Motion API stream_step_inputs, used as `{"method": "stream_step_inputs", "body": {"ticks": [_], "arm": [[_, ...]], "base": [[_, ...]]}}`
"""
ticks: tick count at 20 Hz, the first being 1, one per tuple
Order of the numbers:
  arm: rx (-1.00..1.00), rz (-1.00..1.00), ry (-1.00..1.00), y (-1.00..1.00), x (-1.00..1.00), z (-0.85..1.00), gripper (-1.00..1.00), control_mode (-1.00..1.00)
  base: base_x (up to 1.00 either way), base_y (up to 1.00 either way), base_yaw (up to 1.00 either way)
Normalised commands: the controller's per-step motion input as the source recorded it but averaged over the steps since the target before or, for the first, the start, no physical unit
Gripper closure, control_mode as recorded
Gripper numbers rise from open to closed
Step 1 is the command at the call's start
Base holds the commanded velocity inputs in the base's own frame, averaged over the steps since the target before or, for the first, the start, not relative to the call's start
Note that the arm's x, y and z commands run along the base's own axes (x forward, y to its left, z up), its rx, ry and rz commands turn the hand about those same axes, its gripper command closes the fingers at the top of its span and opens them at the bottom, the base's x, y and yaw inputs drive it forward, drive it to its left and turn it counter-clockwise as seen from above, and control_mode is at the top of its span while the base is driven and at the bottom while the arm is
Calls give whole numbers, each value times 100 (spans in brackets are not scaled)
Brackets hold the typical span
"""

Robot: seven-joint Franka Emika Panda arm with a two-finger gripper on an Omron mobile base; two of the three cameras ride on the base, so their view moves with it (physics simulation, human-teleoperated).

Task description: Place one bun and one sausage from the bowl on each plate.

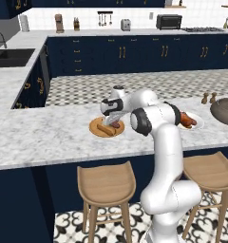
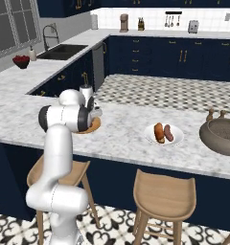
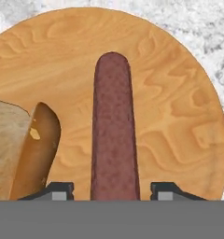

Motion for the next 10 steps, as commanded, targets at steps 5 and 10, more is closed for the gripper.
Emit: {"method": "stream_step_inputs", "body": {"ticks": [5,10], "arm": [[0,-2,1,-1,0,12,-100,-100],[3,-2,-1,-15,-22,60,-100,-100]], "base": [[0,0,0],[0,0,0]]}}
